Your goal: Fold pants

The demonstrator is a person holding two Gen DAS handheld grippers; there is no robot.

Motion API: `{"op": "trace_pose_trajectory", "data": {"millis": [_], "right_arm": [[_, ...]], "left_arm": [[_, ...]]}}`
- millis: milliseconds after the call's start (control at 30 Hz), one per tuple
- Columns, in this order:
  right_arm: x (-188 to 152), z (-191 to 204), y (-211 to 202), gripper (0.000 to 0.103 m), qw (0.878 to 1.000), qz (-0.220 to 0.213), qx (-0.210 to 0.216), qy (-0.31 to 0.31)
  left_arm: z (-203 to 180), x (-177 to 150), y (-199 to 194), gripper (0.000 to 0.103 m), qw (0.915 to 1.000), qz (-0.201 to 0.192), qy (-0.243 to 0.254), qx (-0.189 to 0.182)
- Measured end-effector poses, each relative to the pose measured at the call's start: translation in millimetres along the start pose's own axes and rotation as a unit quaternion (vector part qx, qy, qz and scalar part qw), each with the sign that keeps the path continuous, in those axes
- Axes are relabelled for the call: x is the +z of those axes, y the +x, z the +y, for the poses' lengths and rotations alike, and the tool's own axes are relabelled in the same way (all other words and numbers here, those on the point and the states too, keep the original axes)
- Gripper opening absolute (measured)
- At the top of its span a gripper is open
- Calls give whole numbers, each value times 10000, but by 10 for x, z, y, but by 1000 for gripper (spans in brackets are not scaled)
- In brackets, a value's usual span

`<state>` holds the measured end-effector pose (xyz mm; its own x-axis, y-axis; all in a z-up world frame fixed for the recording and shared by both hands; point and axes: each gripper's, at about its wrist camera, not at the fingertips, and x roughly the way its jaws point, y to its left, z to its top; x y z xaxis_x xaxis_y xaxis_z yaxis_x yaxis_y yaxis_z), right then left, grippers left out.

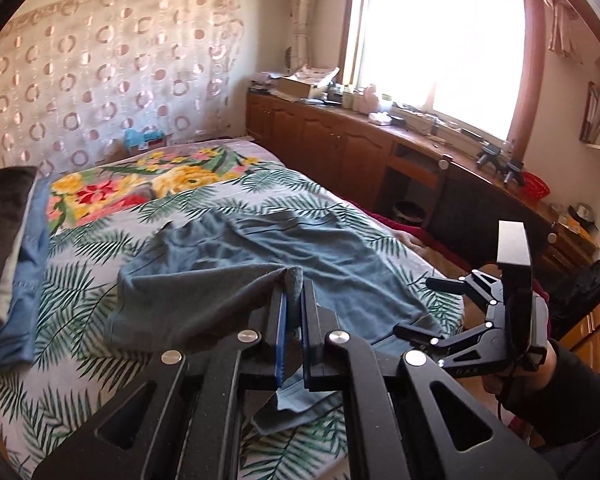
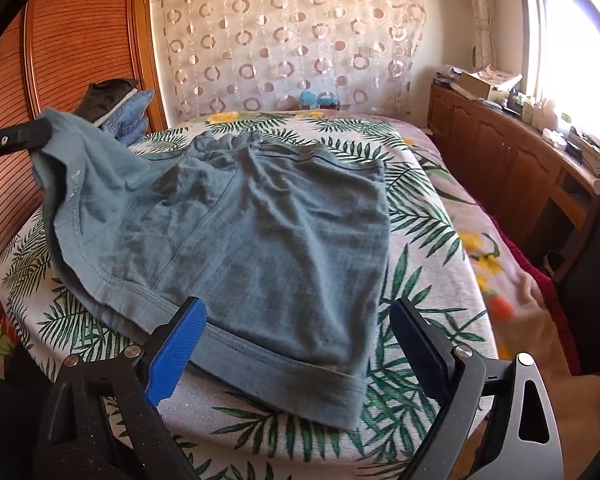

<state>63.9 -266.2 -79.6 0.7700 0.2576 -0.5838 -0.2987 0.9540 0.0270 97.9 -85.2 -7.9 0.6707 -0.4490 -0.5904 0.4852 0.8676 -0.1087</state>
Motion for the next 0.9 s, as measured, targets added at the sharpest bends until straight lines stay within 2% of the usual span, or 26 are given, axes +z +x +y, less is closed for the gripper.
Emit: {"op": "trace_pose_trajectory", "data": {"millis": [233,400,433,500,567,700,733,767,900], "right_arm": [[-4,-53,-37,94,10000,-41,-4,73],[-26,-73,-57,94,9999,-68,12,104],[-19,-73,-55,94,9999,-68,14,106],[-13,-77,-49,94,9999,-75,20,120],[-13,-79,-50,94,9999,-87,41,131],[-5,-56,-41,94,9999,-90,65,102],[0,-50,-39,94,9999,-89,73,95],[2,-42,-32,94,9999,-92,79,89],[9,-17,-18,93,9998,-108,141,105]], "left_arm": [[-129,122,132,7,9998,50,157,-82],[-139,125,126,7,9998,45,173,84],[-123,121,120,10,9998,58,156,101],[-81,106,94,17,9998,28,88,193],[-39,85,40,38,9995,-61,16,302],[79,40,-59,62,9992,-216,-161,302],[111,21,-77,78,9989,-245,-215,332],[151,-10,-103,82,9984,-322,-263,380],[268,-163,-66,82,9974,-228,-330,602]]}}
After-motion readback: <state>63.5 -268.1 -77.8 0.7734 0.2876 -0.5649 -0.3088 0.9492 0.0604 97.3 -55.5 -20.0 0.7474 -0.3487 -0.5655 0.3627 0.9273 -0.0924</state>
